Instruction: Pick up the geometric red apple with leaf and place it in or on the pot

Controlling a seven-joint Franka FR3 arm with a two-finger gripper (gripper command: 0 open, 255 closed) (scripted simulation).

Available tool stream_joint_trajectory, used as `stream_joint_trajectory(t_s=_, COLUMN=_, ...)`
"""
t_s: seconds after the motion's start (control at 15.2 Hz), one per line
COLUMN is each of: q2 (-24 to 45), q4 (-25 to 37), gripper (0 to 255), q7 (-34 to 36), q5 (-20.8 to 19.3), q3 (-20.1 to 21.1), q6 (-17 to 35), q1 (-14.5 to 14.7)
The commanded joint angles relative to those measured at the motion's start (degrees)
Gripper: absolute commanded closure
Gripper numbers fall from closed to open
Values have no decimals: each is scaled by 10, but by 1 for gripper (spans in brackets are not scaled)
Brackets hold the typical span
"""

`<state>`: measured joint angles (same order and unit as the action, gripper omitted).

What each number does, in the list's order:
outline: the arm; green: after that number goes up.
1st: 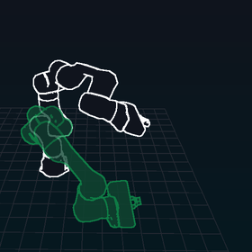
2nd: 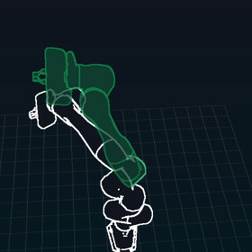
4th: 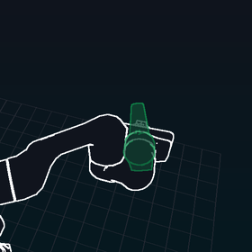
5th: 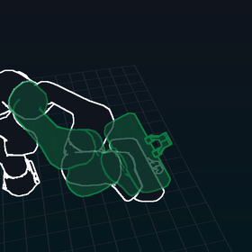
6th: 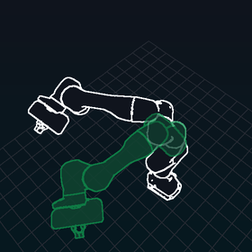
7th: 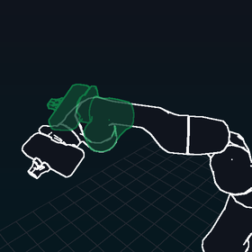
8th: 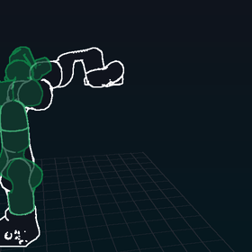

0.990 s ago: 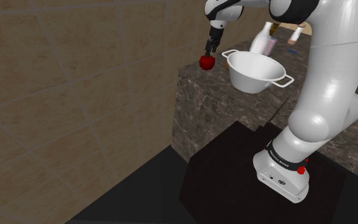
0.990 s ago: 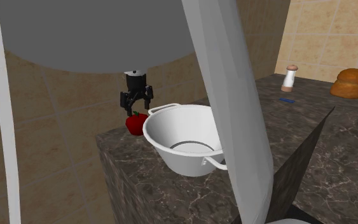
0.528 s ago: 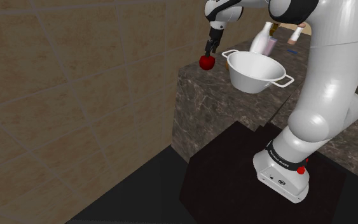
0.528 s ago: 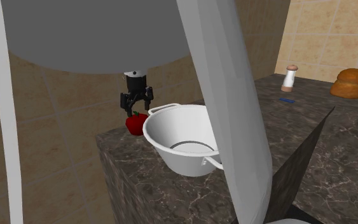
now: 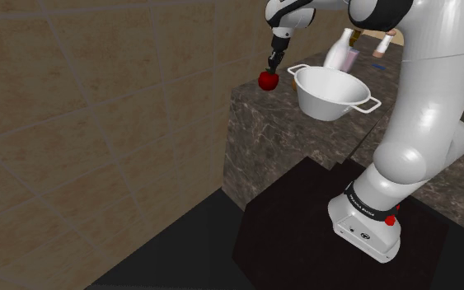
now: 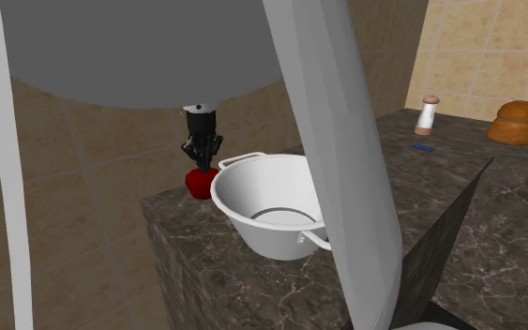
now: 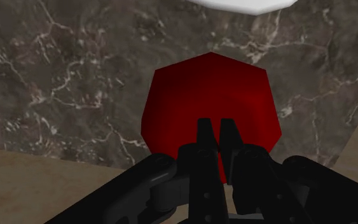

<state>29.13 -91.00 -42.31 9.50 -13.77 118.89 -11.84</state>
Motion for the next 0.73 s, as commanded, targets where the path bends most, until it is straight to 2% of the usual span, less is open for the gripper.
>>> stream_joint_trajectory(t_s=0.0, q2=1, q4=-1, gripper=255, q7=0, q5=0, q3=0, q6=0, q1=0)
stream_joint_trajectory(t_s=0.66, q2=-23, q4=34, gripper=255, q7=6, q5=-8, q3=-4, q6=-57, q1=1)
